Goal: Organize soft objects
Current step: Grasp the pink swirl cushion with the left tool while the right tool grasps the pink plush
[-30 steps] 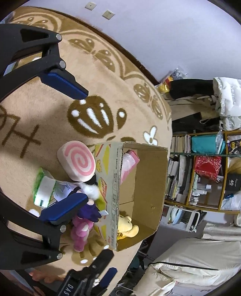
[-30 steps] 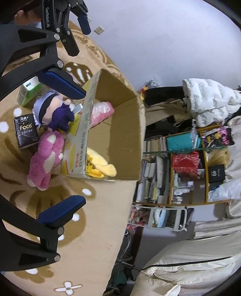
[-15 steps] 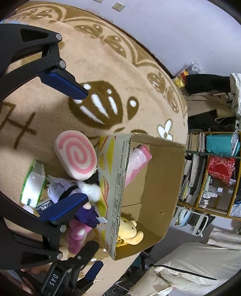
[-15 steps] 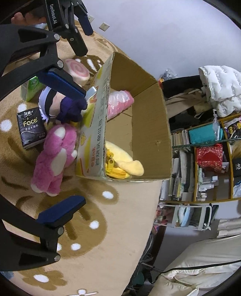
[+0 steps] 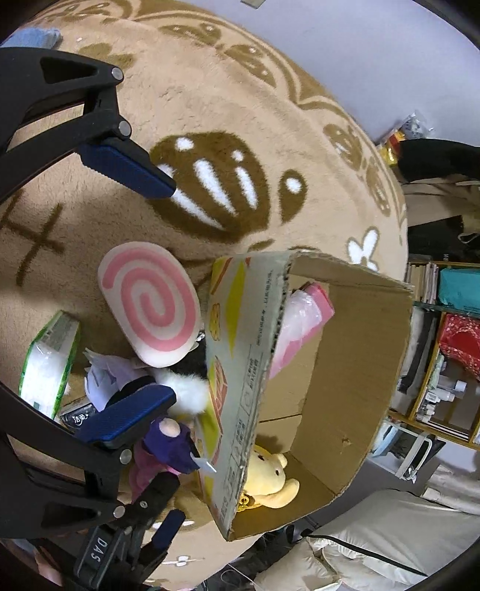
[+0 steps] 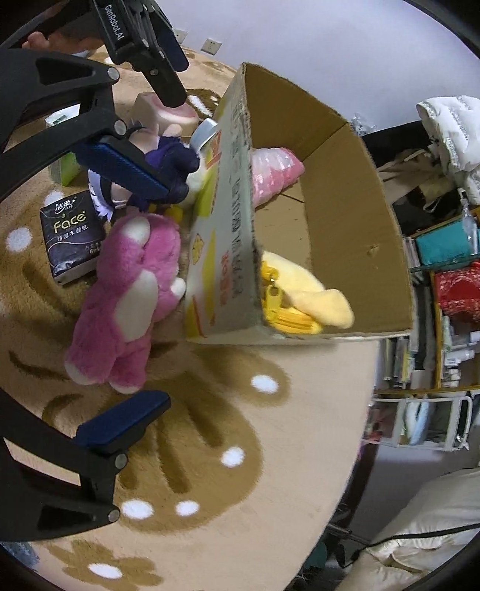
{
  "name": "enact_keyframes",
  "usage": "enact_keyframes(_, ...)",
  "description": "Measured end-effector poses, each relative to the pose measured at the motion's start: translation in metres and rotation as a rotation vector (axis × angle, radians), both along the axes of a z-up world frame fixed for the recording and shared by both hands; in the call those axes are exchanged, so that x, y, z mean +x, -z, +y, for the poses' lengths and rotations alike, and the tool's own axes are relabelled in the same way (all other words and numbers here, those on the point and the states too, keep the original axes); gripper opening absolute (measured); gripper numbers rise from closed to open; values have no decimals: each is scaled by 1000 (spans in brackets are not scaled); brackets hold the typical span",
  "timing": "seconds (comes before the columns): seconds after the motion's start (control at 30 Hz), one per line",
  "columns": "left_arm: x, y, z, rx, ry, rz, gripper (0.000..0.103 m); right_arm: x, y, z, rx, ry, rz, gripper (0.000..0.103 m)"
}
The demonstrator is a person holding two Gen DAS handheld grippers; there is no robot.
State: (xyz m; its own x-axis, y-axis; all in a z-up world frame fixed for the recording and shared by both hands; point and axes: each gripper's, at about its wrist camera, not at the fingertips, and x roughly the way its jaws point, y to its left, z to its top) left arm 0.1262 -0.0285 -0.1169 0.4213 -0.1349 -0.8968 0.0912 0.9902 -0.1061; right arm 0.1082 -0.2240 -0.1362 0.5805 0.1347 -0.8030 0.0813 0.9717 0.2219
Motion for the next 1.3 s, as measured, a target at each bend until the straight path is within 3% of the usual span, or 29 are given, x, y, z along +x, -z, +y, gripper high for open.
enact_keyframes(0.27, 5, 14, -6, 19, 10, 39, 100, 9, 15, 14, -36, -46, 58, 103)
enact_keyframes(0.43, 7, 18, -9, 49, 18, 21, 100, 10, 20, 9, -7, -39, 77, 103)
enact_keyframes(0.57, 10, 26, -8, 48, 17, 53, 100, 13, 24, 11, -10, -39, 86, 103)
enact_keyframes(0.77, 10, 30, -10, 67, 26, 61, 99, 20, 35, 29, -120, -84, 119, 103)
enact_keyframes(0.9, 9, 31, -10, 42, 31, 70, 91, 25, 41, 41, -180, -107, 129, 103)
enact_keyframes(1.1, 7, 32, -10, 2, 50, 87, 72, 30, 43, 39, -157, -102, 128, 103)
enact_keyframes(1.3, 5, 27, -13, 18, 65, 85, 61, 34, 42, 35, -140, -107, 133, 94)
